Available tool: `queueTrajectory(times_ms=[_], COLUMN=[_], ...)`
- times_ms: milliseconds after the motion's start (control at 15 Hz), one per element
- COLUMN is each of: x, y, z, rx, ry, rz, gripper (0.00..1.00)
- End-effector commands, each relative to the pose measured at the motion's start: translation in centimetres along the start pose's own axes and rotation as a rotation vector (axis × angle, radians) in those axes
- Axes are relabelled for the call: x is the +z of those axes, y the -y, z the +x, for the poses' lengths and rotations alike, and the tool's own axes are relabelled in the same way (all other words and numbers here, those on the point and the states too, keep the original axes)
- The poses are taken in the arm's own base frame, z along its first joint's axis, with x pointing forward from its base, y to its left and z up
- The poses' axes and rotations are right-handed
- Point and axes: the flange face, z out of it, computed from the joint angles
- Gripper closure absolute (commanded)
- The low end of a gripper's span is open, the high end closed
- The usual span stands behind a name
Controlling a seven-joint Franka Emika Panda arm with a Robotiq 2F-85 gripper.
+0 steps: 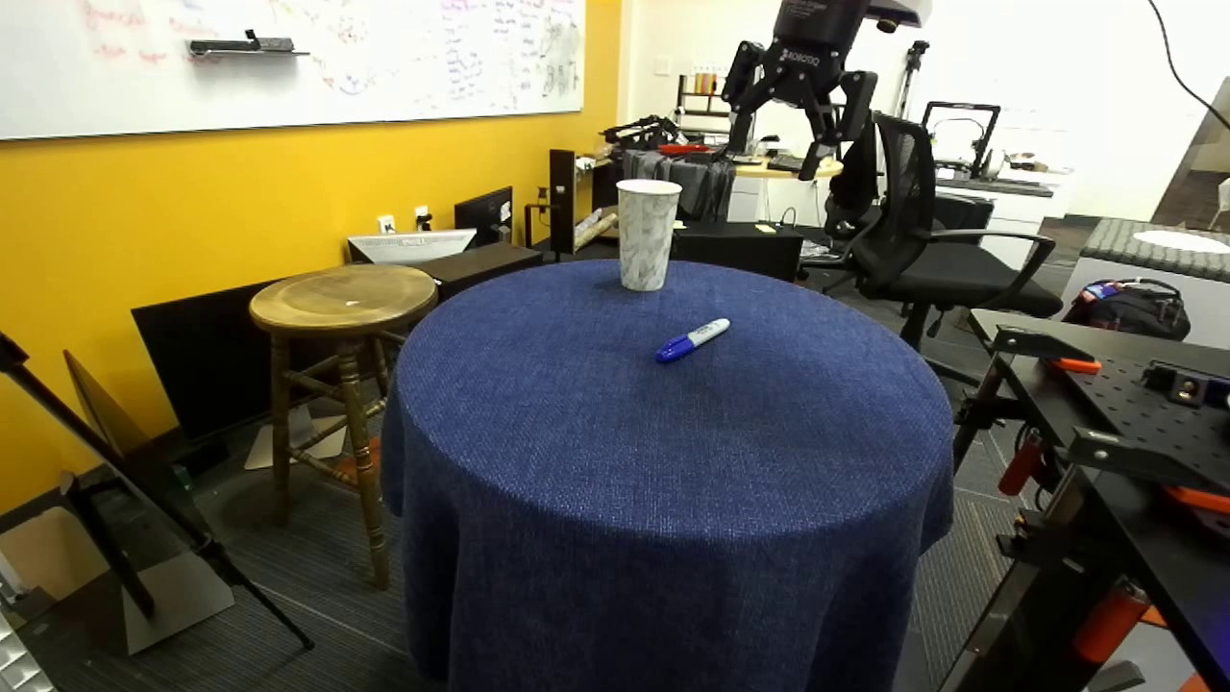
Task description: Pick the marker and put it in the cup
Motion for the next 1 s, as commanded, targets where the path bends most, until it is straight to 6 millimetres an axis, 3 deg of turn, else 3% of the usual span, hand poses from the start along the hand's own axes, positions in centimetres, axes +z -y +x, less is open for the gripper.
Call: queueTrajectory(times_ms=[0,533,933], x=[0.4,4.1,7.1], y=[0.0,-0.4,-1.9], z=[0.1,0.9,2.8], rx=[-0.012,-0.106,-0.168], ry=[0.009,-0.028,-0.087], rz=[0.030,0.068,0.064], gripper=[0.00,0.00,0.00])
